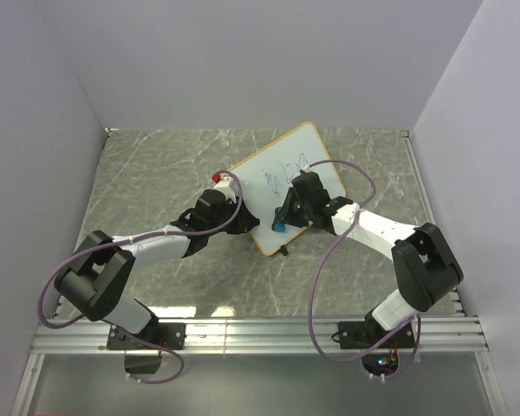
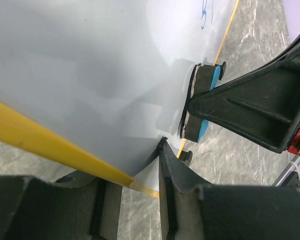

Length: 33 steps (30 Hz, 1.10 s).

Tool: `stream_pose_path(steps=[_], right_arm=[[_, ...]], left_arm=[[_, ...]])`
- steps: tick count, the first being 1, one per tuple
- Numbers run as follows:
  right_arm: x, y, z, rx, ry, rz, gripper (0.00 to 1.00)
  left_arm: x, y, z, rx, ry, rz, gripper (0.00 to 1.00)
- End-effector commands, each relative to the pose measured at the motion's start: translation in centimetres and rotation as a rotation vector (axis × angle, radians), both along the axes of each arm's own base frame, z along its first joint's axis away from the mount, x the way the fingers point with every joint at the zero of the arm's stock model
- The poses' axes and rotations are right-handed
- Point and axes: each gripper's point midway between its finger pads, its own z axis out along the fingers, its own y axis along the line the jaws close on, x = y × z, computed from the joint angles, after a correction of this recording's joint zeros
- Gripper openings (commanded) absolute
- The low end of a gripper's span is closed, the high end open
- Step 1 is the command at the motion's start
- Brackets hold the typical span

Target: Erase the whiteboard

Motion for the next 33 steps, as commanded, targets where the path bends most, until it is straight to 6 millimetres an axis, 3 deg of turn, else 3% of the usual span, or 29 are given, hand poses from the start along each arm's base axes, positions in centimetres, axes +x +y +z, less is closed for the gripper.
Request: stream_pose_path(steps=[1, 5, 7, 8, 10, 11, 13, 14, 19, 25, 26, 28, 29, 31, 32, 33], right_arm=[[0.5, -0.9, -1.5, -0.059, 0.051, -0.033, 0.00], [3.8, 1.2, 2.7, 0.083, 0.008, -0.081, 0.00], [5.9, 2.5, 5.4, 0.141, -0.030, -0.097, 0.00], [7.2, 3.4, 7.7, 0.174, -0.068, -0.099, 0.00], [8.4, 4.1, 7.9, 0.175, -0.058, -0.100, 0.00], [9.5, 4.6, 9.6, 0.193, -0.091, -0.101, 0.00], [10.4, 5.1, 8.9, 0.177, -0.069, -0.105, 0.00], [11.1, 5.7, 10.0, 0.194, -0.086, -0.098, 0.00], [12.3, 6.5, 9.2, 0.202, -0.060, -0.114, 0.00], [11.3, 5.3, 7.2, 0.156, -0.032, -0.129, 0.00], [10.7, 4.6, 5.9, 0.133, -0.009, -0.132, 0.00], [10.2, 3.1, 5.5, 0.113, -0.015, -0.145, 0.00], [8.9, 1.8, 3.2, 0.076, 0.028, -0.155, 0.00], [8.3, -0.3, 2.7, 0.073, 0.025, -0.185, 0.00], [6.7, -1.7, 0.4, 0.047, 0.075, -0.197, 0.00], [6.1, -2.4, 0.5, 0.060, 0.076, -0.213, 0.00]], left_arm=[[-3.7, 3.4, -6.5, 0.313, 0.085, -0.091, 0.00], [-3.8, 3.3, -6.6, 0.312, 0.086, -0.092, 0.00], [-3.9, 3.3, -6.9, 0.314, 0.092, -0.095, 0.00], [-3.9, 3.3, -6.9, 0.314, 0.092, -0.095, 0.00], [-4.0, 3.3, -7.0, 0.316, 0.094, -0.100, 0.00], [-4.1, 3.2, -6.9, 0.314, 0.093, -0.101, 0.00], [-4.1, 3.2, -6.8, 0.316, 0.088, -0.099, 0.00], [-4.1, 3.2, -6.9, 0.318, 0.090, -0.101, 0.00], [-4.2, 3.1, -6.6, 0.319, 0.078, -0.102, 0.00], [-4.3, 3.0, -6.4, 0.323, 0.069, -0.107, 0.00], [-4.3, 2.9, -6.4, 0.324, 0.066, -0.108, 0.00], [-4.3, 2.9, -6.3, 0.325, 0.065, -0.110, 0.00], [-4.3, 2.9, -6.3, 0.325, 0.064, -0.109, 0.00], [-4.3, 2.8, -6.3, 0.326, 0.064, -0.113, 0.00], [-4.3, 2.8, -6.3, 0.329, 0.061, -0.114, 0.00], [-4.3, 2.9, -6.4, 0.332, 0.059, -0.112, 0.00]])
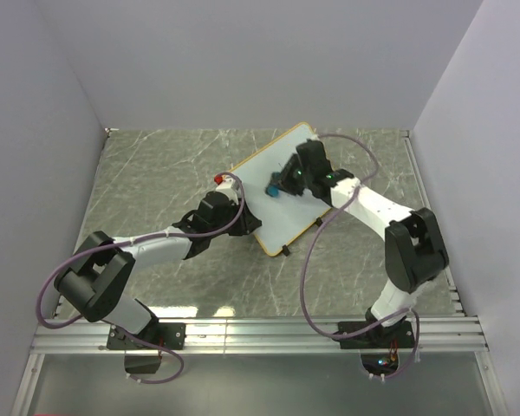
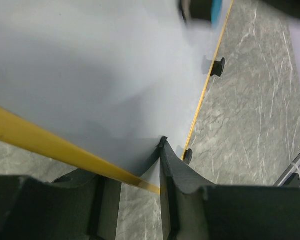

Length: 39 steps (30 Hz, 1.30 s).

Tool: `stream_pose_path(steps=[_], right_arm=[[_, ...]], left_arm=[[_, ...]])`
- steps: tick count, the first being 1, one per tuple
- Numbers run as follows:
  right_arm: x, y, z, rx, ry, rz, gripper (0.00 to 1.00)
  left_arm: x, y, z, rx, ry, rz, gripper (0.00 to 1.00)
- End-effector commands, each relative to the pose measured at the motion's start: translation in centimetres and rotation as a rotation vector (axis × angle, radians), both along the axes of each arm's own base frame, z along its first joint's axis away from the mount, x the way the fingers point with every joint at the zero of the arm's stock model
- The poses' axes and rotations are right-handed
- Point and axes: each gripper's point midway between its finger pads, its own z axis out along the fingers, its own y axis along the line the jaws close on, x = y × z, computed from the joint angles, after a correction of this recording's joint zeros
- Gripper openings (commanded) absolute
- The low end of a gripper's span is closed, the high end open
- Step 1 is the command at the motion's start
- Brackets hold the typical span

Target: Erase the whiteboard

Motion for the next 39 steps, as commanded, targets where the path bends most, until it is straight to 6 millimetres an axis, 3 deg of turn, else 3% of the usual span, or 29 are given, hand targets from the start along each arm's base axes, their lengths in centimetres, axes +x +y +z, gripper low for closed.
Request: stream_pose_path(steps=[1, 2, 5, 9, 13, 19, 22, 25, 32, 39], right_arm=[[-2.8, -6.0, -6.9, -0.113, 0.156, -0.095, 0.00], [-4.0, -7.0, -8.1, -0.118, 0.185, -0.108, 0.00], [-5.1, -8.7, -9.5, -0.113, 0.216, -0.141, 0.00], [-5.0, -8.7, -9.4, -0.111, 0.211, -0.133, 0.00], [-3.3, -7.8, -7.3, -0.072, 0.174, -0.130, 0.00], [1.4, -4.3, -0.6, 0.055, 0.052, -0.101, 0.00], [2.8, -2.7, 2.0, 0.107, 0.006, -0.070, 0.00], [4.1, -1.7, 3.2, 0.135, -0.012, -0.056, 0.00], [6.4, -0.5, 4.0, 0.168, -0.016, -0.045, 0.00], [5.7, -1.8, 2.3, 0.159, 0.008, -0.065, 0.00]], left_arm=[[-3.8, 3.3, -6.2, 0.319, 0.062, -0.125, 0.00], [-3.9, 3.3, -6.3, 0.318, 0.060, -0.127, 0.00], [-4.0, 3.1, -6.2, 0.307, 0.054, -0.135, 0.00], [-4.0, 3.0, -6.3, 0.308, 0.054, -0.142, 0.00], [-4.0, 3.2, -6.6, 0.321, 0.061, -0.142, 0.00], [-4.0, 3.1, -6.5, 0.318, 0.056, -0.146, 0.00], [-4.1, 3.0, -6.8, 0.323, 0.063, -0.154, 0.00], [-4.1, 3.0, -6.9, 0.327, 0.065, -0.153, 0.00], [-4.2, 3.1, -6.8, 0.326, 0.060, -0.149, 0.00], [-4.2, 3.1, -6.6, 0.322, 0.054, -0.147, 0.00]])
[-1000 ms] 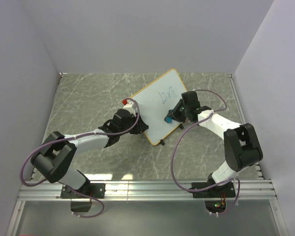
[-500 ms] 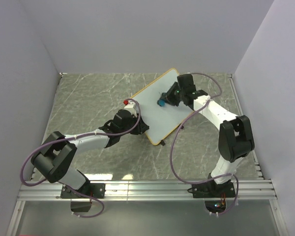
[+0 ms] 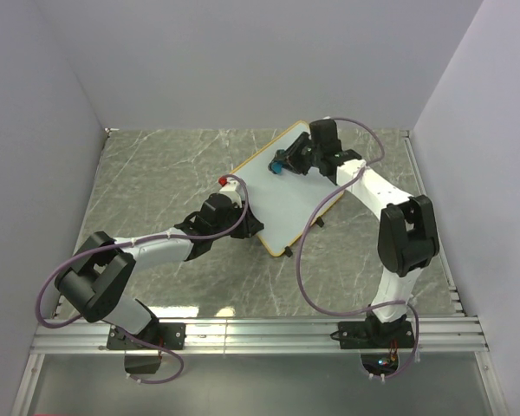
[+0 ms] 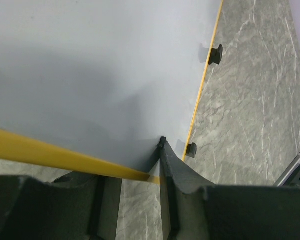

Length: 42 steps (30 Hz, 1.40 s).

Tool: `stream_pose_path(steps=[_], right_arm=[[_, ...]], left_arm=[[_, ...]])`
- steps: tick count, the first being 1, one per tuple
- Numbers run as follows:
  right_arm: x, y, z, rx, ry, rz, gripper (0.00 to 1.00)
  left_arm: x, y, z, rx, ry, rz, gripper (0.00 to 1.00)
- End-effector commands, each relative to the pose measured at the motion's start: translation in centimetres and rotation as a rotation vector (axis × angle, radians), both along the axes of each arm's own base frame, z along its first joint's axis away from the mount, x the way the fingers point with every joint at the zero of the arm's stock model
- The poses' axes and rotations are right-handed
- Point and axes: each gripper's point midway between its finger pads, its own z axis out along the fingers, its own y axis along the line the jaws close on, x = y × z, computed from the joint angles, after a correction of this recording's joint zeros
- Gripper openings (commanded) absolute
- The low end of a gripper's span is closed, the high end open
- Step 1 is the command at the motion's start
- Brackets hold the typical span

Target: Erase the whiteboard

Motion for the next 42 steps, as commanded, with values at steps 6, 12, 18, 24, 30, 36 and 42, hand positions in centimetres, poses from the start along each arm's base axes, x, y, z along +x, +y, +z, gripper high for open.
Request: stream_pose_path(steps=[6, 12, 18, 24, 30, 36, 42], right_arm=[[-2.1, -4.4, -4.7, -0.018, 0.064, -0.073, 0.00], [-4.8, -8.0, -8.6, -0.103, 0.134, -0.096, 0.00], [-6.0, -9.1, -9.9, -0.115, 0.159, -0.104, 0.00], [-3.2, -7.7, -6.7, -0.047, 0.101, -0.101, 0.00], [0.4, -6.2, -2.7, -0.010, 0.037, -0.086, 0.00], [3.0, -5.6, -1.8, -0.002, 0.038, -0.091, 0.00], [3.9, -6.1, -2.1, -0.005, 0.044, -0.105, 0.00]], left_arm=[[-3.5, 3.7, -6.5, 0.302, 0.072, -0.100, 0.00], [-3.5, 3.5, -6.5, 0.296, 0.069, -0.109, 0.00], [-3.6, 3.5, -6.6, 0.297, 0.067, -0.114, 0.00], [-3.6, 3.3, -6.6, 0.299, 0.073, -0.125, 0.00], [-3.7, 3.0, -7.3, 0.314, 0.105, -0.145, 0.00], [-3.9, 2.9, -7.2, 0.306, 0.109, -0.156, 0.00], [-4.1, 2.9, -6.7, 0.292, 0.096, -0.153, 0.00]])
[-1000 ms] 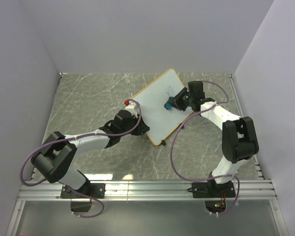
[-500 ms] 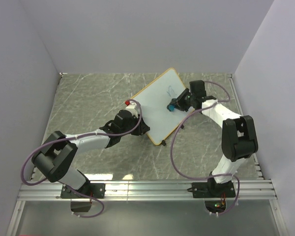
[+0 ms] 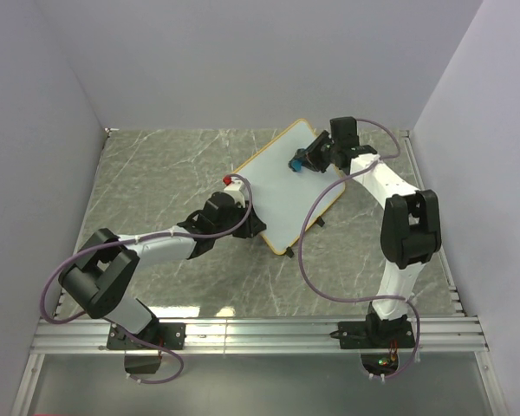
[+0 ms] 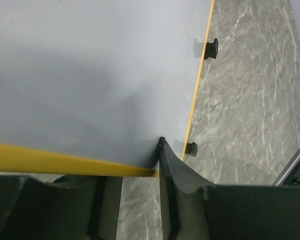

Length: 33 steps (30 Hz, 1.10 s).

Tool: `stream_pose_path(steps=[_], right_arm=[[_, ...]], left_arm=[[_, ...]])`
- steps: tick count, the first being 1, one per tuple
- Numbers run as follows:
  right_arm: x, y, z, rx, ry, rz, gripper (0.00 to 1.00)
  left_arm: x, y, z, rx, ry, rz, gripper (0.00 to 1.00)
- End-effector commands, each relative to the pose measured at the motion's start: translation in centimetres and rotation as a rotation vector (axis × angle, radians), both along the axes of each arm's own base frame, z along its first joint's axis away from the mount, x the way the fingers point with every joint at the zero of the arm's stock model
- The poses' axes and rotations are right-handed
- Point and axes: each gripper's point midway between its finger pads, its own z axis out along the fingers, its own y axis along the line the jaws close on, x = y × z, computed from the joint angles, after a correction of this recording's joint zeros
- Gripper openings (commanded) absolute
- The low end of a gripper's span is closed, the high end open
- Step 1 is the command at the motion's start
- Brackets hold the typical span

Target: Erase the whiteboard

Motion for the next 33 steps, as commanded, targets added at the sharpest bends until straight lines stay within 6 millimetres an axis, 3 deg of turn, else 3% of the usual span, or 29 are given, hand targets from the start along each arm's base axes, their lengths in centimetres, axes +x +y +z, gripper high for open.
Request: stream_pose_path(steps=[1, 4, 7, 8, 14, 17, 22, 30, 31, 33], right_arm=[[1.3, -0.1, 0.1, -0.004, -0.014, -0.012, 0.00], [0.9, -1.3, -0.6, -0.013, 0.000, -0.032, 0.00], [-0.7, -2.4, -2.2, -0.036, 0.030, -0.035, 0.00], [-1.6, -3.4, -3.9, -0.049, 0.064, -0.046, 0.00], [-5.2, -7.0, -7.5, -0.079, 0.138, -0.084, 0.00], [-5.3, -8.6, -7.9, -0.085, 0.149, -0.102, 0.00], [-3.5, -9.0, -6.1, -0.075, 0.109, -0.111, 0.00], [2.0, -7.3, -0.5, 0.086, -0.005, -0.148, 0.00], [3.0, -7.1, 0.9, 0.101, -0.039, -0.147, 0.00], [4.0, -6.8, 1.3, 0.114, -0.039, -0.149, 0.00]], left_arm=[[-4.1, 3.8, -6.5, 0.283, 0.095, -0.104, 0.00], [-4.0, 3.8, -6.4, 0.285, 0.092, -0.099, 0.00], [-4.0, 3.8, -6.6, 0.290, 0.095, -0.103, 0.00], [-3.8, 3.7, -6.4, 0.288, 0.091, -0.102, 0.00], [-3.8, 3.6, -6.0, 0.282, 0.078, -0.111, 0.00], [-3.9, 3.6, -6.0, 0.282, 0.080, -0.114, 0.00], [-3.9, 3.4, -6.0, 0.277, 0.078, -0.124, 0.00], [-4.1, 3.5, -5.9, 0.276, 0.075, -0.125, 0.00], [-4.1, 3.4, -5.8, 0.274, 0.073, -0.124, 0.00], [-4.1, 3.4, -5.8, 0.274, 0.073, -0.126, 0.00]])
